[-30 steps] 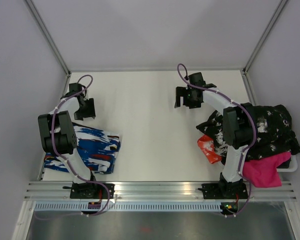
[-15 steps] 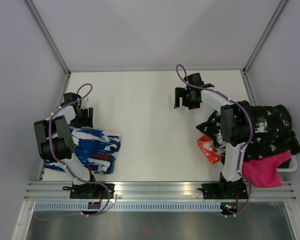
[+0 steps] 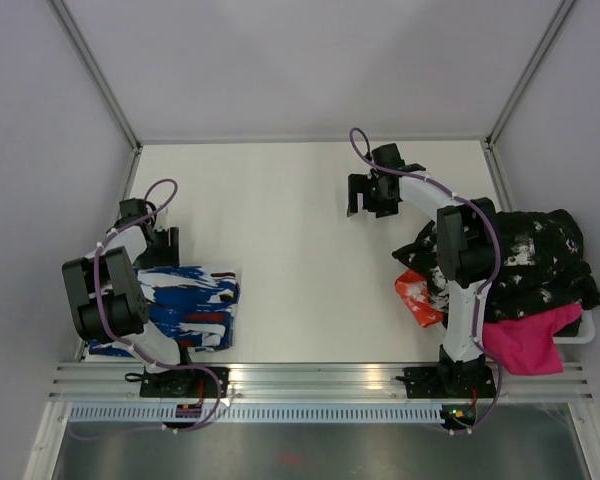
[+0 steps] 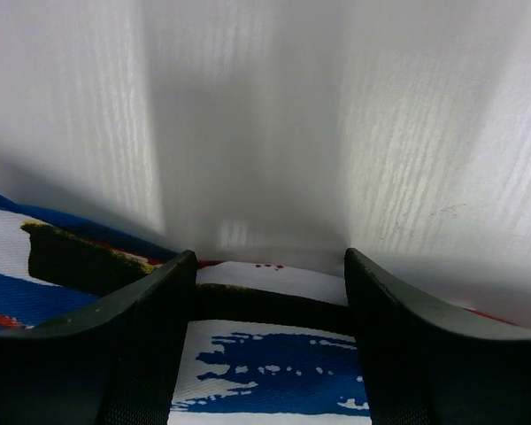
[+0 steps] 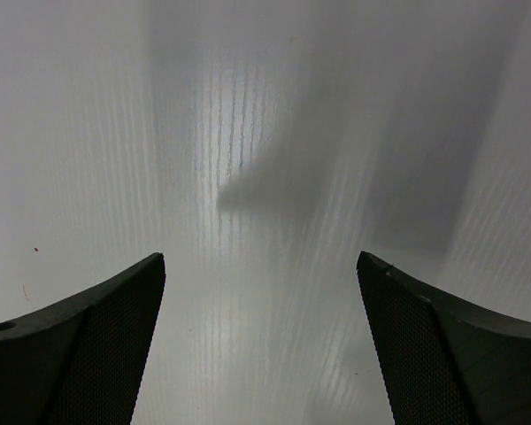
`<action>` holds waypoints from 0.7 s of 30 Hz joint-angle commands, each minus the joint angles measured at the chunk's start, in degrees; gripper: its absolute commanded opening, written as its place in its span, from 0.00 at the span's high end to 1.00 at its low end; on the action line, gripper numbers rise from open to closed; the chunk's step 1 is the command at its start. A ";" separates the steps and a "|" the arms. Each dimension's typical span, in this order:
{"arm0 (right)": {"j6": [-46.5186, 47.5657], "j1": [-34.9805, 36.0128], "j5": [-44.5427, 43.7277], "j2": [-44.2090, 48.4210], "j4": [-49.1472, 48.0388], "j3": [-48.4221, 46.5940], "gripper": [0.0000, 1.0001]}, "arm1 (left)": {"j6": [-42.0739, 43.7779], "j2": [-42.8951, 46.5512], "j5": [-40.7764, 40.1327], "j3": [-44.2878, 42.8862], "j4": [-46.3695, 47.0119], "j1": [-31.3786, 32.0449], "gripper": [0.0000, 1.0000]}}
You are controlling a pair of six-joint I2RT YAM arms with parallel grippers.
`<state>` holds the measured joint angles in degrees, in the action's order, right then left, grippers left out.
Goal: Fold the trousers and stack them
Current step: Neatly place the folded trousers to the corner
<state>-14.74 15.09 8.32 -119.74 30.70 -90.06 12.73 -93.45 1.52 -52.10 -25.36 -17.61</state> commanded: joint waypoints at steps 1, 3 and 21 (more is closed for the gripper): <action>0.77 -0.24 0.21 0.39 0.50 -1.35 0.05 | 1.07 0.28 -5.21 0.69 -4.69 -1.99 0.27; 0.51 -0.24 0.12 0.74 0.42 -1.52 0.05 | 1.16 1.59 -4.07 -1.07 -5.48 -1.99 0.27; -2.56 -4.63 -8.58 7.06 1.48 -27.97 0.02 | -19.40 12.59 22.71 -34.39 2.21 -1.91 0.00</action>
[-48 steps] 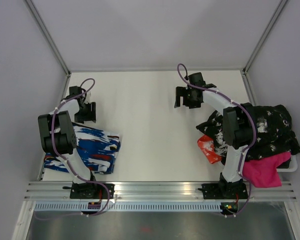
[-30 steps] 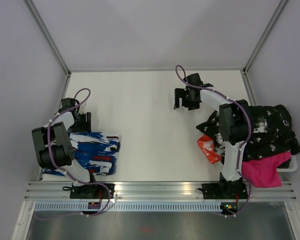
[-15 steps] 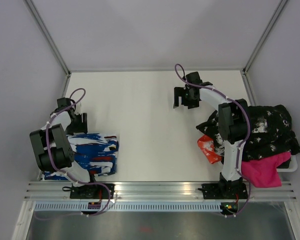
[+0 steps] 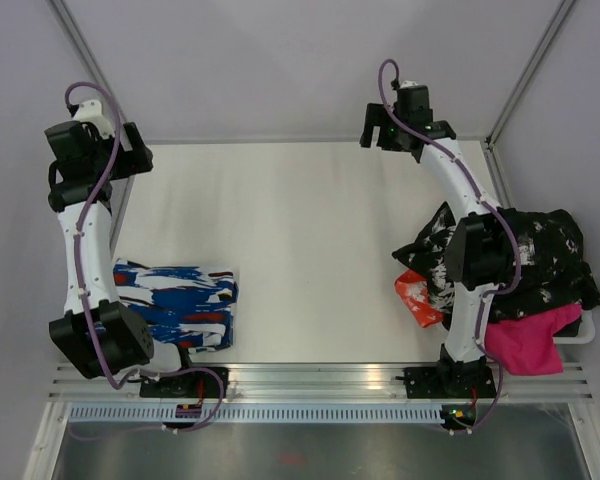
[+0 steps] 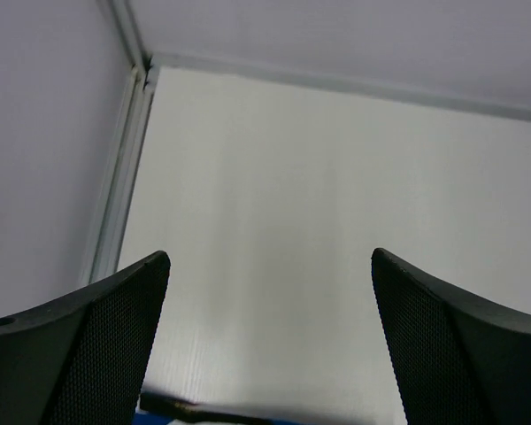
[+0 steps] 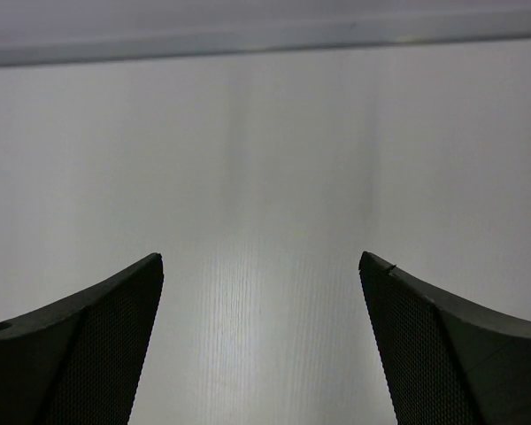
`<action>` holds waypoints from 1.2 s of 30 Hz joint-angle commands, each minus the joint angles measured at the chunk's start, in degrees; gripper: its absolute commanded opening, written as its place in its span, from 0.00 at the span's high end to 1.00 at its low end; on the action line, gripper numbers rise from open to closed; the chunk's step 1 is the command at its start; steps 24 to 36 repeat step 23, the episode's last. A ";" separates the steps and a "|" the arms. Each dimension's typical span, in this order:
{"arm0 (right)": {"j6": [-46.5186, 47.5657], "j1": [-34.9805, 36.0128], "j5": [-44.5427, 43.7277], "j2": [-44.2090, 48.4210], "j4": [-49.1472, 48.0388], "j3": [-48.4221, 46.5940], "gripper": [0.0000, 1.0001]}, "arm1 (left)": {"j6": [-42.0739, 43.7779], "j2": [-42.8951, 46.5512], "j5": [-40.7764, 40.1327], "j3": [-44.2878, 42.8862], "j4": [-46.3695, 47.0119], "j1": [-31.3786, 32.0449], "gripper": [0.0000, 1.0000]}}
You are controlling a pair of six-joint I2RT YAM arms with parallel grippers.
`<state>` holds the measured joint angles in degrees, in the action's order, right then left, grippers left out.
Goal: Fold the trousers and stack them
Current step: Neatly place the folded trousers to the corner
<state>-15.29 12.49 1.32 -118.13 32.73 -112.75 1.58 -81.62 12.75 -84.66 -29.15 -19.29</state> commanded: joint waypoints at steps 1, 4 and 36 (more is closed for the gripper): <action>-2.03 -2.29 -1.50 6.15 -1.08 -5.37 0.02 | -9.48 1.20 13.51 -0.95 8.12 -0.22 0.00; 1.57 -3.26 -4.99 9.57 -3.98 -3.19 0.02 | -12.04 3.31 15.99 2.65 16.03 -0.22 0.00; 2.90 -3.70 -6.25 22.33 -17.88 17.22 0.02 | -9.67 9.73 -0.98 8.64 9.20 -0.22 0.00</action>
